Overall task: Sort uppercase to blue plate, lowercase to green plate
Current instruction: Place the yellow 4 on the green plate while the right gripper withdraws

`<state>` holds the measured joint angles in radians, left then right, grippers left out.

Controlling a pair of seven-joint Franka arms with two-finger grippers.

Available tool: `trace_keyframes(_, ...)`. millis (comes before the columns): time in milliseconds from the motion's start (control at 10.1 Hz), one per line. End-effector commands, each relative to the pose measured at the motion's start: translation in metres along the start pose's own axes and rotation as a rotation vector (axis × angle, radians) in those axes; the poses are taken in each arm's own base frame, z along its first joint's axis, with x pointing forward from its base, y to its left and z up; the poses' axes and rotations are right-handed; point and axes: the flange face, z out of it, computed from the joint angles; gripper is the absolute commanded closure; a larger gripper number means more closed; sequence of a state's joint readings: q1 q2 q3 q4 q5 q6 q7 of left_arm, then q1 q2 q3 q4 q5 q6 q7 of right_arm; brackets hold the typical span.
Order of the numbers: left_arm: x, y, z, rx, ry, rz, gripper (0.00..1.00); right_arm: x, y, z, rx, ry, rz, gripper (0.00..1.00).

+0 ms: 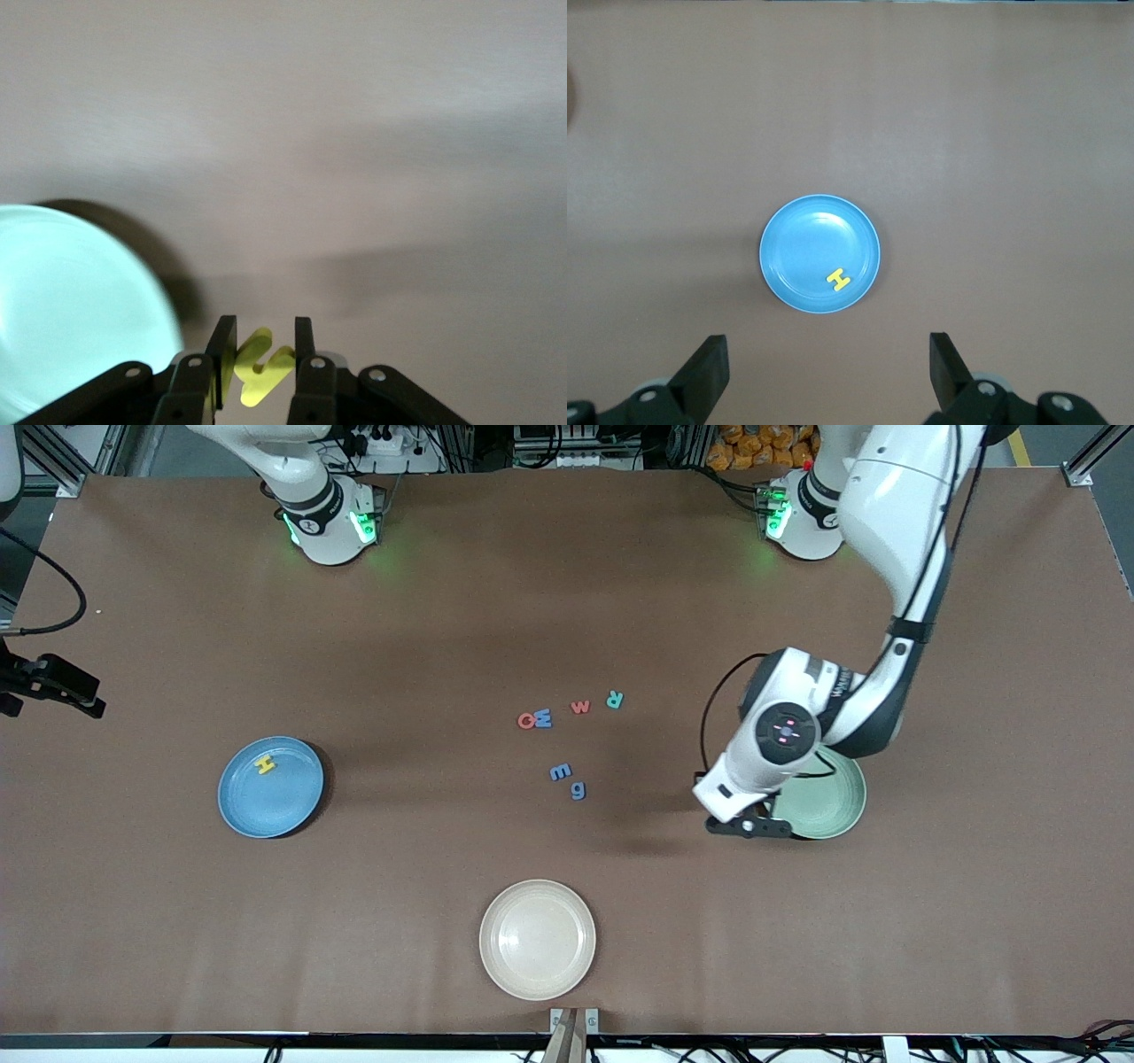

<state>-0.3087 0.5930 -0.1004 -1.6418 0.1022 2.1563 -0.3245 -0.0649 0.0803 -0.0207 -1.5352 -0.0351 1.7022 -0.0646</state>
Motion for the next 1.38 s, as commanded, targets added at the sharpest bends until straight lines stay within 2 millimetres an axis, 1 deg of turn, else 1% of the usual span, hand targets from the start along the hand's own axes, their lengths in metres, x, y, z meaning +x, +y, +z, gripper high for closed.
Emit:
trace_keyframes(0, 0.002, -0.052, -0.006, 0.021, -0.042, 0.097, 1.0, -0.011, 0.0, -0.001, 0.036, 0.024, 0.026, 0.0)
trace_keyframes(99, 0.003, -0.083, -0.008, 0.019, -0.071, 0.148, 1.0, -0.011, -0.001, 0.0, 0.036, 0.023, 0.023, 0.0)
trace_keyframes(297, 0.004, -0.127, -0.003, 0.01, -0.104, 0.211, 1.0, -0.012, -0.005, 0.0, 0.039, 0.012, 0.018, 0.0)
trace_keyframes(396, 0.004, -0.131, -0.002, 0.008, -0.106, 0.211, 0.03, -0.012, -0.005, 0.0, 0.039, 0.012, 0.018, 0.0)
trace_keyframes(495, 0.004, -0.129, -0.002, 0.006, -0.106, 0.222, 0.0, -0.012, -0.006, 0.0, 0.039, 0.012, 0.017, 0.0)
trace_keyframes(989, 0.006, -0.113, -0.001, 0.005, -0.097, 0.213, 0.0, -0.012, -0.008, -0.001, 0.04, 0.006, 0.012, 0.0)
trace_keyframes(1088, 0.006, -0.101, -0.002, 0.006, -0.09, 0.185, 0.0, -0.012, -0.008, -0.001, 0.04, 0.005, 0.012, 0.0)
trace_keyframes(1286, 0.004, -0.068, 0.007, 0.011, -0.085, 0.159, 0.0, -0.01, -0.008, -0.001, 0.04, 0.005, 0.006, 0.0)
